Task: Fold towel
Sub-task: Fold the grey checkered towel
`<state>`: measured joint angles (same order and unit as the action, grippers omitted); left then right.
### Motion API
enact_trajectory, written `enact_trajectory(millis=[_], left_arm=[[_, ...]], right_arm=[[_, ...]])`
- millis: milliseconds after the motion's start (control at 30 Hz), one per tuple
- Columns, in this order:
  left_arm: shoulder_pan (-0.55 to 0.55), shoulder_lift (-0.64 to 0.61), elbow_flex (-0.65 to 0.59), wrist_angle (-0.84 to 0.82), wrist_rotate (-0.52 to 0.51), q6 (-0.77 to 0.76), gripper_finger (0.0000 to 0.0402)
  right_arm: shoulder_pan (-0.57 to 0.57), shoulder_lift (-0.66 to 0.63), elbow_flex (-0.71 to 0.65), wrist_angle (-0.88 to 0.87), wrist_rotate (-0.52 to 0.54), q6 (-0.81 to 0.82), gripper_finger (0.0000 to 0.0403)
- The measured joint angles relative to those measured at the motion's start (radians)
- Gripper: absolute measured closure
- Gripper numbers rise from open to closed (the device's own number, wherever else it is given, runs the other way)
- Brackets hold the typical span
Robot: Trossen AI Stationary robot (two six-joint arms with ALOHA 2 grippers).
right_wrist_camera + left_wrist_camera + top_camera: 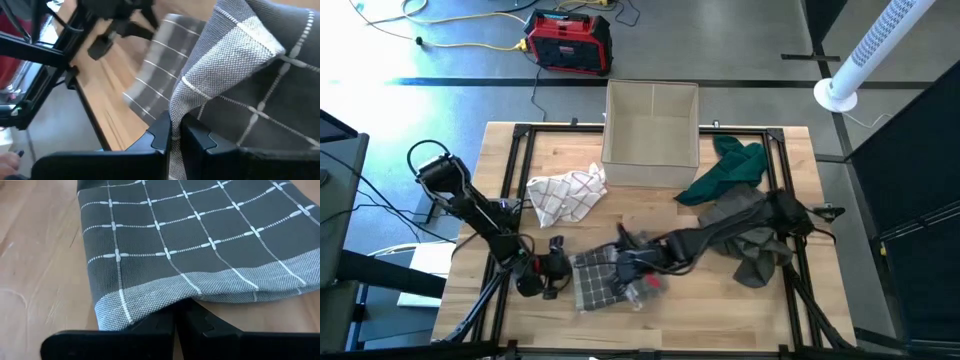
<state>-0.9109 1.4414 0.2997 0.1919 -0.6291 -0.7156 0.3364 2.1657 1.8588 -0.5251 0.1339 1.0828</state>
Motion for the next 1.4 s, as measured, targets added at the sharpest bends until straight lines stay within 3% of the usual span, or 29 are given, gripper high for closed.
enact_trajectory(millis=[333, 567, 867, 967, 1300, 1400], left_arm=[[0.016, 0.000, 0.000, 0.007, 0.015, 0.038, 0.0402], [0.015, -0.001, 0.001, 0.007, 0.017, 0.041, 0.0401], [0.015, -0.001, 0.001, 0.007, 0.019, 0.057, 0.0401], [0.013, -0.005, 0.004, -0.002, 0.032, 0.052, 0.0401], [-0.027, -0.134, 0.105, -0.295, 0.060, -0.105, 0.0401], [-0.071, -0.206, 0.165, -0.440, 0.012, -0.152, 0.0401]], right_arm=[[-0.064, 0.228, 0.235, 0.092, -0.116, -0.122, 0.0390], [-0.075, 0.250, 0.254, 0.123, -0.116, -0.063, 0.0387], [-0.075, 0.250, 0.257, 0.117, -0.148, -0.067, 0.0257], [-0.068, 0.248, 0.298, 0.055, -0.150, -0.094, 0.0235], [0.012, 0.203, 0.443, -0.358, 0.045, -0.108, 0.0260], [0.037, 0.187, 0.435, -0.433, 0.065, -0.076, 0.0281]])
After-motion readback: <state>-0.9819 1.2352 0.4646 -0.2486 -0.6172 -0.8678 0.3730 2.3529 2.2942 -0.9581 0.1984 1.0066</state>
